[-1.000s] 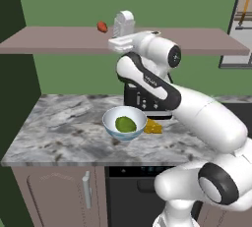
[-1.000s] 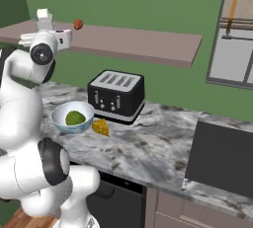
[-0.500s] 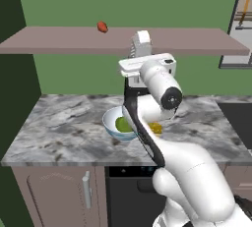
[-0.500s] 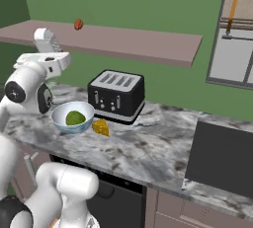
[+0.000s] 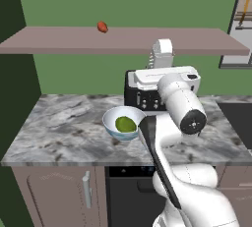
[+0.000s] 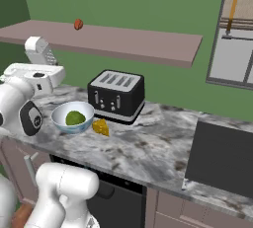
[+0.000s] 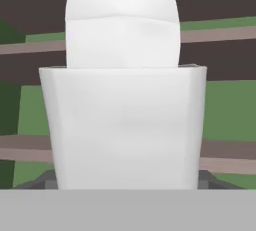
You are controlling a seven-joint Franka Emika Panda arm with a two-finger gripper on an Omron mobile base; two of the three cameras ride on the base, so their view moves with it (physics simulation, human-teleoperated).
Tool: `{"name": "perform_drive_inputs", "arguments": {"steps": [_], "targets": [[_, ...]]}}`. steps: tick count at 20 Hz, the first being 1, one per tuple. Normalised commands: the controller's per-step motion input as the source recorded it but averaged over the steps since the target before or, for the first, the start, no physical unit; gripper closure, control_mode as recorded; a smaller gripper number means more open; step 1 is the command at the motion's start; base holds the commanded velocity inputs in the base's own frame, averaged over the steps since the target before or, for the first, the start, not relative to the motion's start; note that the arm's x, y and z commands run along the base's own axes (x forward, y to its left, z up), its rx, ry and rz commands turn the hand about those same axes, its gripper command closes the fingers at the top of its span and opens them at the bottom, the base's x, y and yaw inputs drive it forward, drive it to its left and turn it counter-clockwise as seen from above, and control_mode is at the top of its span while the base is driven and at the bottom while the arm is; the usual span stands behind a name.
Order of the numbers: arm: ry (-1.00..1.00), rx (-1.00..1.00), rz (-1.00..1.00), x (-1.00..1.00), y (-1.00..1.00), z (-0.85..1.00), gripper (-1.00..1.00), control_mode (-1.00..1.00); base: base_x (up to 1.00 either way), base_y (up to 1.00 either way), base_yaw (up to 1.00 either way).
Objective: Pick the cheese from the fridge and the cheese grater from the cabinet and place them next to the salad bowl.
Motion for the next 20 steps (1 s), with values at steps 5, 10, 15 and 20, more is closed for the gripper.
{"name": "perform_drive_inputs", "arguments": {"steps": [5,10,15,20], "targets": [[0.06,0.0,0.2,-0.41,-0.56,-0.18,1.0,-1.0,0.0,0.0,0.0],[0.28,-0.01,0.17,0.09,-0.24,-0.42,1.0,-1.0,0.0,0.0,0.0],[0.21,0.04,0.35,0.17,-1.0,-0.69,1.0,-1.0,0.0,0.0,0.0],[0.01,0.0,0.65,0.0,-0.8,-0.68,1.0,-1.0,0.0,0.0,0.0]]}}
